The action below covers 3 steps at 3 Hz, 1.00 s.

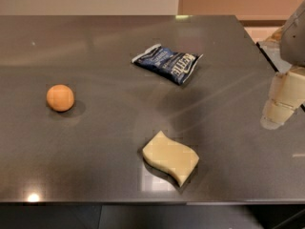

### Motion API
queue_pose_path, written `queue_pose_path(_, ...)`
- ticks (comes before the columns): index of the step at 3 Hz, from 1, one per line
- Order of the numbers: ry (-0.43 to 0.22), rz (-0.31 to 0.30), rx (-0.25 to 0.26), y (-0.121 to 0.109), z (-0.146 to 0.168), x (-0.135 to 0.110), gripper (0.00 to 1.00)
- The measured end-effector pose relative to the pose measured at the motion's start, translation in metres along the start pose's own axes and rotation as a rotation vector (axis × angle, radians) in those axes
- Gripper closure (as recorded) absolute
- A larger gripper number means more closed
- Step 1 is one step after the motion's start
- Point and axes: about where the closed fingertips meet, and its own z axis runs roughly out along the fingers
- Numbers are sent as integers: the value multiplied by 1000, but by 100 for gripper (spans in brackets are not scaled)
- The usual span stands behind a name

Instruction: Move sponge near blue chip bag

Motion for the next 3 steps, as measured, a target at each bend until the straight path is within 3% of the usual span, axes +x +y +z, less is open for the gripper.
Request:
queue_pose_path(2, 0, 0, 0, 0, 0, 0, 0)
queue_pose_path(3, -78, -66, -79, 35, 29, -9, 0)
